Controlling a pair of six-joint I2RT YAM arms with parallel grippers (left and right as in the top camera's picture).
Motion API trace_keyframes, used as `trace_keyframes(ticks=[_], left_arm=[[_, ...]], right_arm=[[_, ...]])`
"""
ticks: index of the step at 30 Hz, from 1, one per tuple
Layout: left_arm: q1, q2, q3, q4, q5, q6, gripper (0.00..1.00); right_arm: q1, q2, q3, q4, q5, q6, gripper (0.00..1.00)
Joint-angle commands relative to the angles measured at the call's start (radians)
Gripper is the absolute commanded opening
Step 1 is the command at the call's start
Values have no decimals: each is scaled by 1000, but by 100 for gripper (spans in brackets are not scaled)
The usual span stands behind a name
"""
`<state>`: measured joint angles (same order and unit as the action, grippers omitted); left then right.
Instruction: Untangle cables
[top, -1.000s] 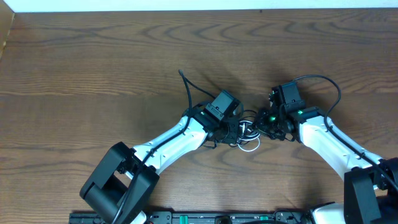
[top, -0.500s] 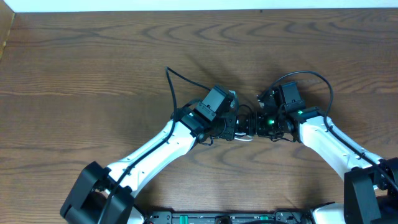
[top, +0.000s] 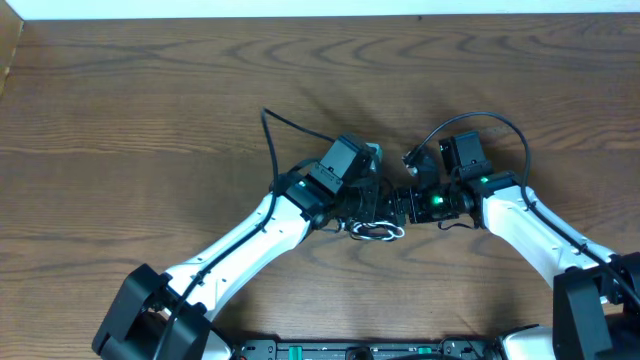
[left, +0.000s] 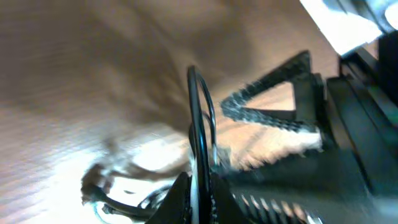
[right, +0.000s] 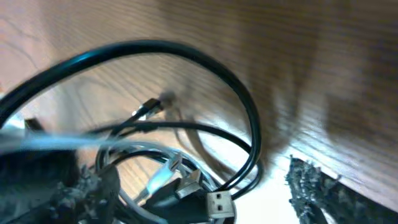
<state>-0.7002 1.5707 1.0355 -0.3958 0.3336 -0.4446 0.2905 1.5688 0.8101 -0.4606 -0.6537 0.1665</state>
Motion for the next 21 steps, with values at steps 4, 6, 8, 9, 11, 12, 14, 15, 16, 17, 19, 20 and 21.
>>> trace_keyframes(ticks=[4,6,8,9,11,12,14,15,16,17,19,20,21], left_arm=[[-3,-11,-4,1,-129,8,8],[-3,-11,-4,1,-129,1,8],[-3,-11,-4,1,-129,-3,8],[-3,-11,-4,2,-129,-3,8],[-3,-11,-4,2,-129,-3,8],[-3,-11,-4,2,-126,-3,8],[-3,-11,-4,11,-90,-3,7],[-2,-13,-4,19,-65,-3,8],[0,-16,-4,29,-42,-3,7],[2,-19,-4,38,-26,-3,8],[13,-35,-3,51,-1,-5,8],[20,-44,-3,51,-1,-12,8],[26,-54,-3,51,0,-18,8]], right_arm=[[11,4,13,28,-140,-86,83],[12,4,13,31,-154,-88,81],[12,4,13,27,-196,-119,79],[13,4,13,24,-212,-130,79],[13,4,13,19,-220,-143,78],[13,4,12,19,-216,-143,77],[13,4,12,19,-203,-143,73],[12,4,12,18,-190,-143,68],[13,4,12,15,-164,-143,62],[13,4,12,12,-148,-142,58],[15,4,12,-1,-113,-142,55],[19,4,12,-4,-108,-142,54],[23,4,11,-4,-108,-142,53]])
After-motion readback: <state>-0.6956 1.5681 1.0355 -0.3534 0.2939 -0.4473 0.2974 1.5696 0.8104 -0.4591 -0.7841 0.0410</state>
